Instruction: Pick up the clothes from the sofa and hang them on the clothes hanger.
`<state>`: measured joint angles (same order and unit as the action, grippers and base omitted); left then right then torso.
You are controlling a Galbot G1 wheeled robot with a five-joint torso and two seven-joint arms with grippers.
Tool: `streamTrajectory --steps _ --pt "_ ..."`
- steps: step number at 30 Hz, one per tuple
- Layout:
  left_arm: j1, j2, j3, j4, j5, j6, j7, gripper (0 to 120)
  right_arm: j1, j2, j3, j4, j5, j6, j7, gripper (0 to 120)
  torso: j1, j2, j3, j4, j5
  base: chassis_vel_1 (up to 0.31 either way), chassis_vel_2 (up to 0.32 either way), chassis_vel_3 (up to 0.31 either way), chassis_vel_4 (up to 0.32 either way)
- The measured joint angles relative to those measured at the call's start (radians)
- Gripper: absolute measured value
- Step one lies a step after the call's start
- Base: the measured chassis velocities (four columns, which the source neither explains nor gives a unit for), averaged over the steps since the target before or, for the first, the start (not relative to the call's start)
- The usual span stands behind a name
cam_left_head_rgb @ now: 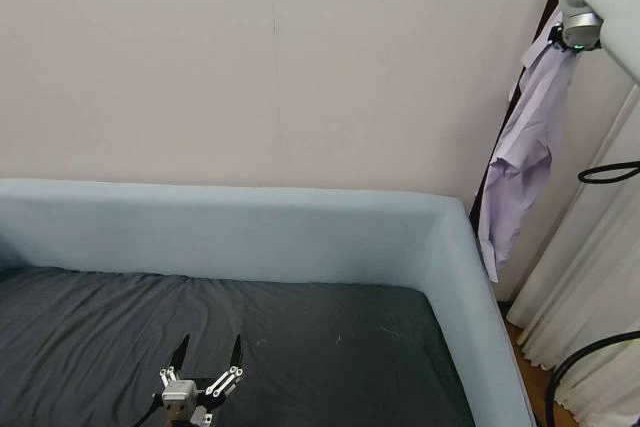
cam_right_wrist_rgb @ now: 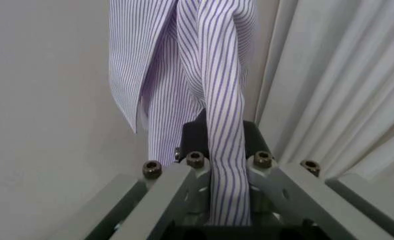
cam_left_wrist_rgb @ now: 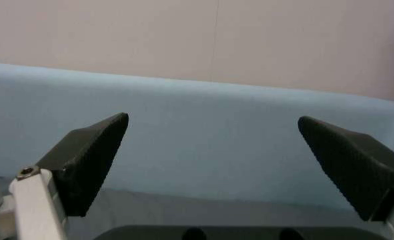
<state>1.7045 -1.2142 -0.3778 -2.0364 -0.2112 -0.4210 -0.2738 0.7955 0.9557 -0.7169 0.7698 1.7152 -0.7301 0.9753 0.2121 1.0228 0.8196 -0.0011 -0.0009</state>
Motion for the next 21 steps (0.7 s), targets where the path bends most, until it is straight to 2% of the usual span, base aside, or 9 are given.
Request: streamTrajectory --steps 9,16,19,20,21 --pt "0.000 0.000 0.000 0.000 0.000 0.000 0.000 100 -0.015 -0.031 -0.006 0.054 0.033 0.000 0.006 1 0.000 0.000 0.000 -0.0002 0.0002 0.000 0.000 0.000 0.000" --pt "0.000 0.000 0.000 0.000 0.000 0.000 0.000 100 -0.015 -0.059 -0.021 0.110 0.033 0.000 -0.001 25 0.000 0.000 0.000 0.0000 0.0001 0.000 0.000 0.000 0.000" --pt "0.000 0.000 0.000 0.000 0.000 0.000 0.000 100 -0.023 -0.109 -0.032 0.215 0.017 0.000 0.000 38 0.000 0.000 0.000 0.0000 0.0001 0.000 0.000 0.000 0.000" --pt "0.000 0.000 0.000 0.000 0.000 0.000 0.000 100 -0.023 -0.109 -0.032 0.215 0.017 0.000 0.000 38 0.000 0.000 0.000 0.0000 0.0001 0.000 0.000 0.000 0.000" --pt "0.000 0.000 0.000 0.000 0.000 0.000 0.000 100 -0.025 -0.133 -0.037 0.267 0.015 0.000 0.002 45 0.000 0.000 0.000 0.0000 0.0001 0.000 0.000 0.000 0.000"
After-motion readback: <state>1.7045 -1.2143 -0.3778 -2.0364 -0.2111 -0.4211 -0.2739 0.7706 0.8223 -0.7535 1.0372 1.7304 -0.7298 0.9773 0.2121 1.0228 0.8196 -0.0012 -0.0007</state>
